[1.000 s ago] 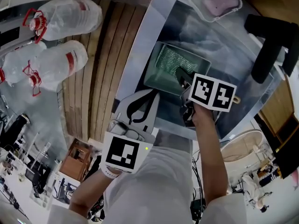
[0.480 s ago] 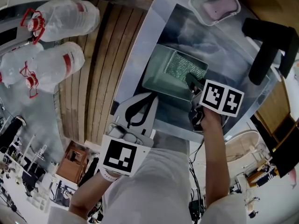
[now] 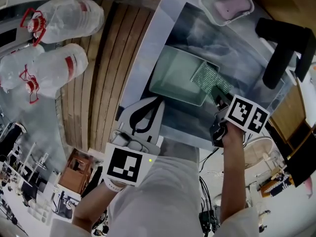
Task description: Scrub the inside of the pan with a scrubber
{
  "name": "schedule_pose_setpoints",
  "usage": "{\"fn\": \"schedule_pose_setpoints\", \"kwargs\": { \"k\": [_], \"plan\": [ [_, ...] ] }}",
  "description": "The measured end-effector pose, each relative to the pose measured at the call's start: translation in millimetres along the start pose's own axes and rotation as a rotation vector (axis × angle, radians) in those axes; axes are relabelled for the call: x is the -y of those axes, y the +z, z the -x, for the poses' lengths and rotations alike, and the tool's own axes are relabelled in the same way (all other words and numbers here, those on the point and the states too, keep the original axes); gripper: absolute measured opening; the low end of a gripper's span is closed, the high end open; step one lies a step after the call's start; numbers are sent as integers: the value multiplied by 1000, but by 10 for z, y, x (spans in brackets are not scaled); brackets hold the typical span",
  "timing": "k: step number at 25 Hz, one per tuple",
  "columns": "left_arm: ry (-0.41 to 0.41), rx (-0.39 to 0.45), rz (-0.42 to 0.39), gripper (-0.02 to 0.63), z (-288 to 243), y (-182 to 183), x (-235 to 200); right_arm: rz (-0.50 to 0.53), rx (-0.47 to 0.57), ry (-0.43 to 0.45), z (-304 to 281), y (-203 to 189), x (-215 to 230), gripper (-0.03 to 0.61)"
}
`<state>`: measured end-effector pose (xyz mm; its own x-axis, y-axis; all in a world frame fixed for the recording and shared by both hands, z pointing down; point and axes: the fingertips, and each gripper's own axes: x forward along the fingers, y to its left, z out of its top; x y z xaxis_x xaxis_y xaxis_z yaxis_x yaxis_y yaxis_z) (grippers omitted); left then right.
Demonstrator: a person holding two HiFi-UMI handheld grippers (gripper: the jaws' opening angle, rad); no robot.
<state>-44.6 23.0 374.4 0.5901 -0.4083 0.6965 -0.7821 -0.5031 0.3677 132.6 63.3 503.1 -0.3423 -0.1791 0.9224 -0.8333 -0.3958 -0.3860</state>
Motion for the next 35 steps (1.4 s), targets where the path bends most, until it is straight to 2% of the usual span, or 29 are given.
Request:
{"fn": "schedule_pose_setpoints", "kwargs": {
  "k": [10, 16, 19, 24, 28, 31, 35],
  "plan": [
    [-1, 8, -5, 3, 34, -27, 65, -53, 105, -102, 289, -44, 48, 71],
    [-8, 6, -16, 3, 60, -92, 109, 23, 102, -24, 352, -141, -199, 71],
    [-10, 13, -13, 3, 82, -96, 117, 20, 88, -16, 352, -167, -296, 72],
    [-9, 24, -13, 4, 105, -76, 120, -79, 73, -97, 330, -179, -230, 72],
    [-1, 32, -3, 5, 119, -54, 56, -60, 53, -143, 302, -156, -254, 72],
    [5, 32, 5, 4, 120, -57, -7, -30, 47, -107, 266, -127, -371, 72],
    [16, 31, 16, 4, 151, -52, -110, 36, 25, -4, 210, -175, -672, 72]
  ]
}}
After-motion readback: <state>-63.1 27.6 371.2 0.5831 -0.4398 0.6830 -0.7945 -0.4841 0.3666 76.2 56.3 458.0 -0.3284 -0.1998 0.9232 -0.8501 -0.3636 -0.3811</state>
